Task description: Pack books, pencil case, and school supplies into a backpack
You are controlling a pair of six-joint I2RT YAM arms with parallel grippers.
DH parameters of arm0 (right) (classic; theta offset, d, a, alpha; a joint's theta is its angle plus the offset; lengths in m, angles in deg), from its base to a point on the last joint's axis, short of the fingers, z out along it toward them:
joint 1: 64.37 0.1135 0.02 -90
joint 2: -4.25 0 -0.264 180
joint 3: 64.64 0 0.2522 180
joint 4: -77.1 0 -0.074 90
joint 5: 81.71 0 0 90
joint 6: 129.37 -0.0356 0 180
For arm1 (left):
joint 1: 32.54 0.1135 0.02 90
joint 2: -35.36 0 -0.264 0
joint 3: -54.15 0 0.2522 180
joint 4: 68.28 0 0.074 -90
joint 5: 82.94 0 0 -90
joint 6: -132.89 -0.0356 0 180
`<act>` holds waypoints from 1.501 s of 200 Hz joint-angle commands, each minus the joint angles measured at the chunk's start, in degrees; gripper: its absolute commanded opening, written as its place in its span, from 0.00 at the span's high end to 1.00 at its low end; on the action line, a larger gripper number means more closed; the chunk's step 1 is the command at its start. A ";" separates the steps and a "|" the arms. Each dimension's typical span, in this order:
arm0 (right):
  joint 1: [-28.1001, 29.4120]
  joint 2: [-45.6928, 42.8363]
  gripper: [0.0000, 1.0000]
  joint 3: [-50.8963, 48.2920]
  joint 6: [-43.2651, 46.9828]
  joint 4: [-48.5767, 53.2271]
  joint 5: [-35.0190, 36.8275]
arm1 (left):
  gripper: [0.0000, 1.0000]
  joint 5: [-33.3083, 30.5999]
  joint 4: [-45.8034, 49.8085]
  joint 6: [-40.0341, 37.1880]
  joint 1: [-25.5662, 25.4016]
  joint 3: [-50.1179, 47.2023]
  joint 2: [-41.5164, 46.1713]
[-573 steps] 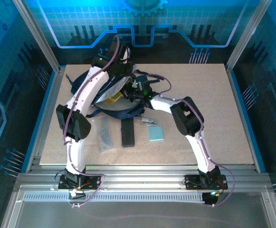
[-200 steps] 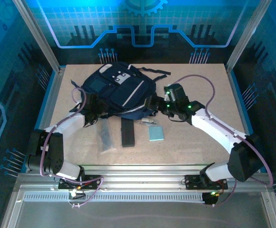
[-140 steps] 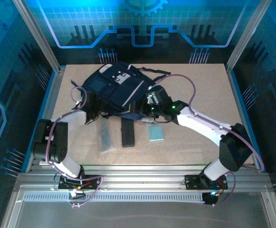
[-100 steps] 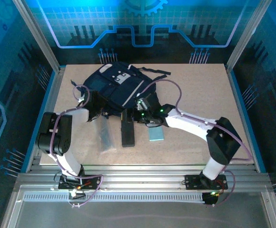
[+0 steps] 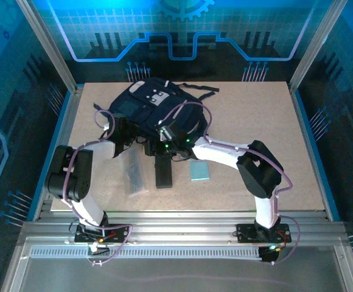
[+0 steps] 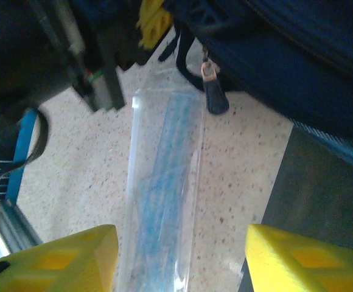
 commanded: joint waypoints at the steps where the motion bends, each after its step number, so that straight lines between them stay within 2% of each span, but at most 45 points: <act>1: 0.48 1.74 0.46 2.77 2.73 -1.11 5.48 | 1.00 -0.23 3.34 2.35 -3.69 1.07 7.29; 13: 0.51 2.71 0.52 3.31 2.65 -1.39 6.19 | 1.00 -1.40 4.67 2.71 -4.72 1.84 8.77; 44: 0.64 4.95 0.52 4.28 0.23 -1.46 11.74 | 1.00 -2.16 5.20 4.60 -6.64 2.13 9.74; 67: 0.77 6.88 0.53 7.65 -0.76 2.42 18.45 | 1.00 -2.76 4.58 5.57 -7.97 1.69 9.82; 91: 0.84 8.71 0.63 11.39 -1.07 8.04 24.49 | 1.00 -3.02 4.41 5.96 -8.79 1.53 9.97; 98: 0.89 9.01 0.68 11.92 -0.66 8.54 25.33 | 1.00 -3.17 4.46 6.05 -8.91 1.47 10.06; 116: 1.08 9.35 0.74 12.81 0.50 9.00 27.94 | 1.00 -3.51 4.32 6.67 -9.10 1.26 10.20; 151: 1.90 11.94 0.72 16.68 2.31 11.43 31.95 | 1.00 -3.55 2.82 8.85 -9.71 0.46 10.83; 155: 2.16 12.21 0.74 17.02 2.93 11.47 32.52 | 1.00 -3.67 2.73 8.89 -9.88 0.46 10.87; 160: 2.36 12.57 0.82 17.37 3.74 11.30 32.81 | 1.00 -3.73 2.72 8.90 -10.02 0.46 10.99; 170: 2.47 12.90 0.92 18.00 4.92 11.53 31.66 | 1.00 -4.12 2.87 8.70 -10.12 0.61 11.04; 186: 2.31 12.10 1.00 17.74 5.44 12.09 29.83 | 1.00 -5.15 3.03 8.26 -10.16 0.89 10.67; 208: 1.53 8.68 1.00 14.85 6.74 11.82 25.10 | 1.00 -6.96 2.63 6.26 -9.85 2.08 8.75; 232: -0.68 3.90 1.00 10.44 8.06 12.86 18.98 | 1.00 -6.12 0.85 5.71 -8.18 3.23 5.85; 276: -8.81 -0.32 1.00 1.31 9.86 13.31 -4.64 | 1.00 -4.75 -2.11 2.84 -5.68 6.61 0.25; 300: -13.42 -0.28 1.00 -1.01 16.24 19.62 -11.17 | 1.00 -1.96 -3.94 2.10 -3.74 8.72 -2.79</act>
